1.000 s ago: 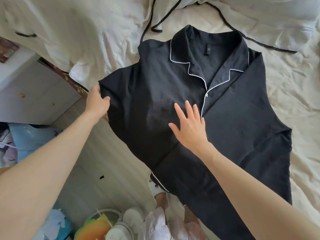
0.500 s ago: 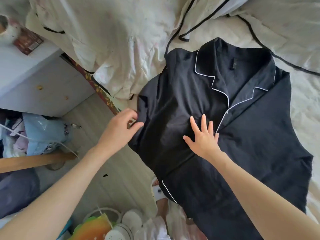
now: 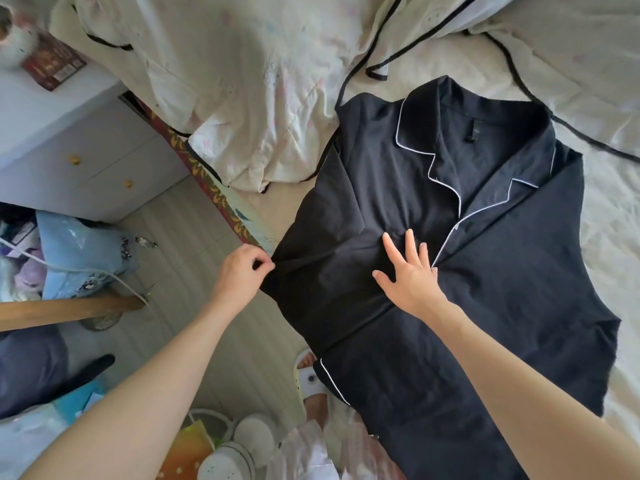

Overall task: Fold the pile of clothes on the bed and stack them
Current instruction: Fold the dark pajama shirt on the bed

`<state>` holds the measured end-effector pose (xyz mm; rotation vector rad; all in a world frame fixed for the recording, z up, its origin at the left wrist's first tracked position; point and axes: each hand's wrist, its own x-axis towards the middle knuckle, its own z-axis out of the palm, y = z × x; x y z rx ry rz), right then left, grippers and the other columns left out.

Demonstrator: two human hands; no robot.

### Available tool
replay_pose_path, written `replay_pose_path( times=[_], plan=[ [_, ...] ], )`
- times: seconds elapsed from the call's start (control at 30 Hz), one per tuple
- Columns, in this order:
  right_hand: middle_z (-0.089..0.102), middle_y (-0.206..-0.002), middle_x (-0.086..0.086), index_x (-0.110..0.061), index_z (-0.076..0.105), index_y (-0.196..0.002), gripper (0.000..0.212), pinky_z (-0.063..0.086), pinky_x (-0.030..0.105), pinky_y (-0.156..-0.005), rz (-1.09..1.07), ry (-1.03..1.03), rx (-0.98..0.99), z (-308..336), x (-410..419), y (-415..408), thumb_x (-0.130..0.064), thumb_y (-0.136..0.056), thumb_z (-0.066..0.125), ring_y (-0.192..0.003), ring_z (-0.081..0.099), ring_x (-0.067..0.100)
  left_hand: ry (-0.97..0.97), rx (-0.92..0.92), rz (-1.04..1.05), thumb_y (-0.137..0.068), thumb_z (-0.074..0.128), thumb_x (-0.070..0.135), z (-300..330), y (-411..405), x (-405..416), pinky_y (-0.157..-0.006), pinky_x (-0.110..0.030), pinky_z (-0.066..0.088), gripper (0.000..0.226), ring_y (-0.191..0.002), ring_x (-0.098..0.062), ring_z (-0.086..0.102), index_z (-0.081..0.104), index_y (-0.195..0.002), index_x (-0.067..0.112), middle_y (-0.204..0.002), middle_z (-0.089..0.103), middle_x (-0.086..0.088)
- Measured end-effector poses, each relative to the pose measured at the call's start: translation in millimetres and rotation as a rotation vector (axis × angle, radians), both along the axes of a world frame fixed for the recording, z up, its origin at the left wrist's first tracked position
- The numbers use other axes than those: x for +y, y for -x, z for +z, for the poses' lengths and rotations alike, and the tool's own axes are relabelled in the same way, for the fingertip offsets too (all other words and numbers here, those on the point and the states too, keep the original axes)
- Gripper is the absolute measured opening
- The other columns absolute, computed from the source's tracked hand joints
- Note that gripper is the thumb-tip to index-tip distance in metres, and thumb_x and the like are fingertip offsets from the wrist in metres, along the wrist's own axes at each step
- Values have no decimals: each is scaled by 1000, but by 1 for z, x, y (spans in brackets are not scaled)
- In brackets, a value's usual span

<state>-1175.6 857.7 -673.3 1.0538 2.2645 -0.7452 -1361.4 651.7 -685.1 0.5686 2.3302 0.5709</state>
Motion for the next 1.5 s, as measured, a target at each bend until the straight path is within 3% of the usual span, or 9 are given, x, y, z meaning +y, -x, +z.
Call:
replay_pose_path(
  times=[0.2,0.37,0.53,0.63,0.83,1.03,1.2,1.33,1.5],
  plan=[
    [-19,-158,3,-34,-3,-151,72,11,59,-112,11,-50,-34,2,-7,2,-42,-97,45,-145,-11,33,148,-208,-194,-86,67,27,7,18,8,-105,-41,36,64,-133,-21,39,36,-141,20,-146,39,-1],
    [-18,-158,3,-34,-5,-150,76,12,58,-113,42,-47,-47,3,-5,1,-44,-95,47,-145,-10,33,118,-31,-193,-90,62,23,-6,9,10,-92,-32,44,33,-111,-22,54,58,-119,7,-124,54,-7],
    [-19,-158,2,-35,-6,-150,79,13,57,-113,55,-39,-57,5,-4,-1,-45,-94,49,-145,-11,32,-10,-51,6,-92,58,22,13,29,-8,-65,-17,40,9,-86,-13,59,59,-99,17,-96,63,0],
    [-21,-157,2,-35,-7,-150,79,12,57,-113,60,-39,-71,5,-4,1,-46,-95,48,-145,-11,32,-127,79,83,-92,57,17,40,59,-21,-71,-23,40,3,-82,-16,58,59,-94,16,-90,64,-2],
    [-19,-158,3,-34,-7,-150,77,17,56,-114,83,-31,-109,14,-2,3,-43,-96,47,-145,-9,31,-314,508,101,-94,52,16,113,93,-15,-76,-13,33,18,-91,-13,52,61,-106,7,-98,59,-1],
    [-7,-160,5,-29,7,-152,66,16,50,-116,-32,53,-31,36,2,10,-39,-98,44,-146,-5,28,-477,749,-26,-91,43,-1,180,79,27,-88,-31,38,26,-100,-30,52,64,-106,-1,-104,60,-21],
    [28,-155,2,-20,31,-148,51,21,30,-112,-466,172,288,54,-1,1,-31,-100,43,-142,25,17,-546,662,-402,-87,45,-4,167,3,64,-89,-42,47,27,-94,-34,61,68,-100,-3,-99,66,-16],
    [36,-150,9,-16,34,-146,49,26,32,-109,-414,17,227,54,-5,-39,-26,-100,43,-138,31,23,-286,229,-732,-93,50,1,117,-59,73,-106,-36,34,42,-130,-18,42,52,-134,13,-140,48,-3],
    [12,-159,9,-20,20,-151,59,18,46,-116,-170,-113,63,36,-7,-77,-34,-99,44,-146,5,27,-210,342,-387,-93,54,12,79,-41,61,-110,-35,30,50,-138,-20,32,40,-141,13,-148,36,-5]
  ],
)
